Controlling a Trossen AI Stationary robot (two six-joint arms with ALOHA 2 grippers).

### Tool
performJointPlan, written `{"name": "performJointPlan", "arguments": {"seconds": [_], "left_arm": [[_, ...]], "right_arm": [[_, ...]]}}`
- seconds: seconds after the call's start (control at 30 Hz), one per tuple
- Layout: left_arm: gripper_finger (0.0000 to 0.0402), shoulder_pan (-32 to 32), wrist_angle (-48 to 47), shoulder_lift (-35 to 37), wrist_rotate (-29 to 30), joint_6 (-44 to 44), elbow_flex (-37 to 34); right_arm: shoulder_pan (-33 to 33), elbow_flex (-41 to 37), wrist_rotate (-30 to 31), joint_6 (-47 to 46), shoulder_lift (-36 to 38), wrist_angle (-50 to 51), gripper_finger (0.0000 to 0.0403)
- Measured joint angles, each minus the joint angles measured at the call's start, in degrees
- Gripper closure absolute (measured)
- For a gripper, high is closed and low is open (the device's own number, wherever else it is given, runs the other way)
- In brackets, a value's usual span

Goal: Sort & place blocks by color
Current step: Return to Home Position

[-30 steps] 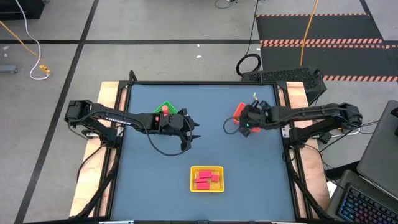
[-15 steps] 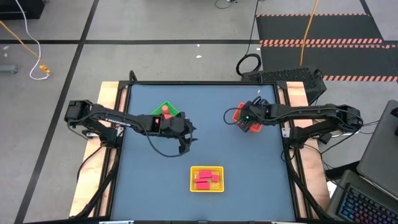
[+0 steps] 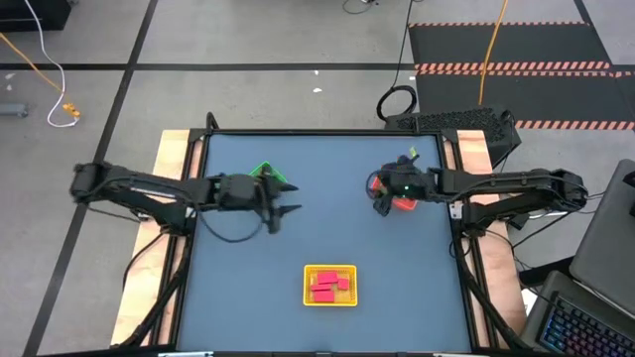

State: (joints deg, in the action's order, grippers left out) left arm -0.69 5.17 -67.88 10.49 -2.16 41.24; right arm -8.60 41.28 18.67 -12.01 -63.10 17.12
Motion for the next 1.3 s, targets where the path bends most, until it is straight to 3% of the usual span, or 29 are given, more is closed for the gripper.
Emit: {"name": "performJointPlan", "arguments": {"seconds": [0.17,0.23,0.5,0.6,0.73,0.83,0.93,1.07,1.3], "left_arm": [[0.0158,1.4,4.1,11.8,0.0,-2.2,-10.2],[0.0158,1.4,4.6,16.1,0.0,-3.0,-12.9],[0.0158,1.2,2.0,32.0,-0.5,-4.5,-20.0],[0.0158,1.2,1.8,36.5,-2.0,-5.2,-22.4],[0.0168,0.8,2.0,40.0,-2.8,-7.0,-25.0],[0.0205,-0.3,2.0,40.4,-3.0,-7.4,-26.8],[0.0269,-1.4,3.7,40.3,-3.9,-6.7,-27.8],[0.0378,-1.7,6.5,40.8,-9.1,-4.9,-28.2],[0.0398,-1.2,6.0,42.3,-10.6,-4.0,-28.2]], "right_arm": [[2.9,0.0,-16.9,3.3,-0.3,-14.6,0.0145],[4.2,0.1,-20.8,4.8,-0.8,-16.8,0.0145],[5.3,0.0,-21.5,8.0,2.5,-12.5,0.0160],[5.3,-0.2,-21.4,8.4,4.7,-10.5,0.0194],[5.3,-3.0,-21.3,8.2,8.5,-10.6,0.0269],[5.3,-6.7,-20.4,7.3,11.9,-10.4,0.0340],[5.3,-11.6,-20.4,6.6,16.0,-13.0,0.0392],[5.3,-18.2,-23.1,5.3,22.1,-19.1,0.0394],[5.3,-25.2,-24.8,3.6,33.9,-21.5,0.0402]]}}
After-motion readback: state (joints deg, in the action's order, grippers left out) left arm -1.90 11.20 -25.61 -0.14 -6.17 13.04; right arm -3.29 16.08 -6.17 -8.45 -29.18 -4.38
